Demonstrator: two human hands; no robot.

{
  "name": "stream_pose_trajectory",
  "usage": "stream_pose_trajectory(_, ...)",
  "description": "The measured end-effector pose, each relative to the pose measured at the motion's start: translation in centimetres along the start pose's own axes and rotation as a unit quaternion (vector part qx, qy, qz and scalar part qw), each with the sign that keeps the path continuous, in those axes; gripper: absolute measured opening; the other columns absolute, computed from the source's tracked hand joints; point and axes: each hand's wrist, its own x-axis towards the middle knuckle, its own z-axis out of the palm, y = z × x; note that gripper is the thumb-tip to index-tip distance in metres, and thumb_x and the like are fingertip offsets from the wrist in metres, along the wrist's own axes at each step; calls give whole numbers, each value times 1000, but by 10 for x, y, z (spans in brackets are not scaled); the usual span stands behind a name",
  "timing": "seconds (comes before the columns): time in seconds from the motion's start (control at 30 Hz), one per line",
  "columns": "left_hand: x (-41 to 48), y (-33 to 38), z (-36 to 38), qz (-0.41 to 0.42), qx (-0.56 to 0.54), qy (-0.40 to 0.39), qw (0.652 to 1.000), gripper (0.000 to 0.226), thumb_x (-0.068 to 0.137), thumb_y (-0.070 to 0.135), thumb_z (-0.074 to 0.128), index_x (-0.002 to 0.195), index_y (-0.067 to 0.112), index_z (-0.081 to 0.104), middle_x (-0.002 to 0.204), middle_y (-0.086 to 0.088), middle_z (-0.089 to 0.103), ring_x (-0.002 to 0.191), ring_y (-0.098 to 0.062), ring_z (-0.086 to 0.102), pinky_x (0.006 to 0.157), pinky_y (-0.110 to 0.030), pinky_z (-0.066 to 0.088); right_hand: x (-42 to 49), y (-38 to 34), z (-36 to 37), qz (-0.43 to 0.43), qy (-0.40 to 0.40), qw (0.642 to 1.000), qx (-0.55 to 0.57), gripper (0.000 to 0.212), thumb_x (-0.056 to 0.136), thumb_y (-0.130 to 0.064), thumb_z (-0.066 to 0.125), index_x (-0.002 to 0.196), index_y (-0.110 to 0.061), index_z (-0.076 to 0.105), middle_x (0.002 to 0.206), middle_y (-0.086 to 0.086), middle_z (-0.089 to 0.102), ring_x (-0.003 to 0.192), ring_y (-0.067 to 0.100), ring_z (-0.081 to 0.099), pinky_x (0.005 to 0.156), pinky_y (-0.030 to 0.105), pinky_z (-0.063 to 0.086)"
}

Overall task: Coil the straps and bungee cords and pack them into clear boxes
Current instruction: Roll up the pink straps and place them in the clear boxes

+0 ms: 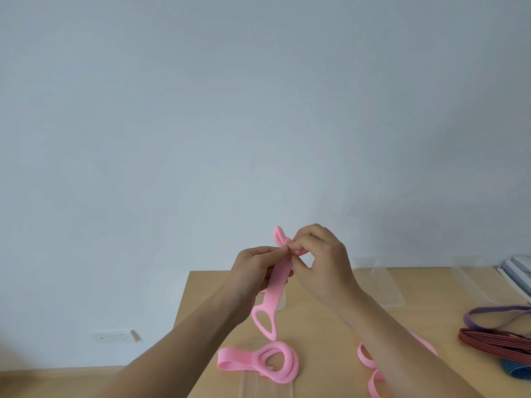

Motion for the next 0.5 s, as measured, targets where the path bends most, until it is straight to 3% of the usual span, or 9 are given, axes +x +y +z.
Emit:
stream_pose_trajectory(0.2, 1, -6, -6, 11, -4, 14, 1000, 25, 99, 25, 66, 105, 4, 78, 107, -28, 74, 92, -32, 73, 105, -61, 49, -2, -8, -3, -8, -5, 1000, 26, 17, 75, 2, 75, 79, -15, 74, 91, -9, 68, 89, 14, 63, 73, 29, 54)
stream_pose_trajectory(0.33, 2, -8, -13, 29, 20, 11, 999, 21, 102, 18, 62, 106, 8, 79, 109, -27, 74, 109, -46, 68, 106, -63, 47, 3, -10, -6, 39, -14, 998, 36, 11, 82, -14, 68, 91, -19, 73, 94, -12, 69, 91, 10, 60, 79, 21, 48)
stream_pose_trajectory(0.43, 2, -5, -14, 42, 19, 0, 999, 20, 98, 19, 65, 111, 11, 78, 112, -25, 74, 112, -47, 67, 106, -65, 46, 8, -6, -8, 81, -77, 994, 8, 28, 84, -21, 62, 110, -20, 72, 108, -12, 68, 102, 10, 57, 85, 6, 37)
stream_pose_trajectory(0.5, 2, -4, -15, 44, 22, -6, 999, 27, 91, 22, 66, 114, 13, 78, 114, -20, 76, 112, -42, 69, 106, -66, 46, 9, -7, -8, 77, -123, 989, 10, 23, 86, -15, 64, 106, -22, 72, 103, -15, 69, 99, 8, 57, 80, 3, 35)
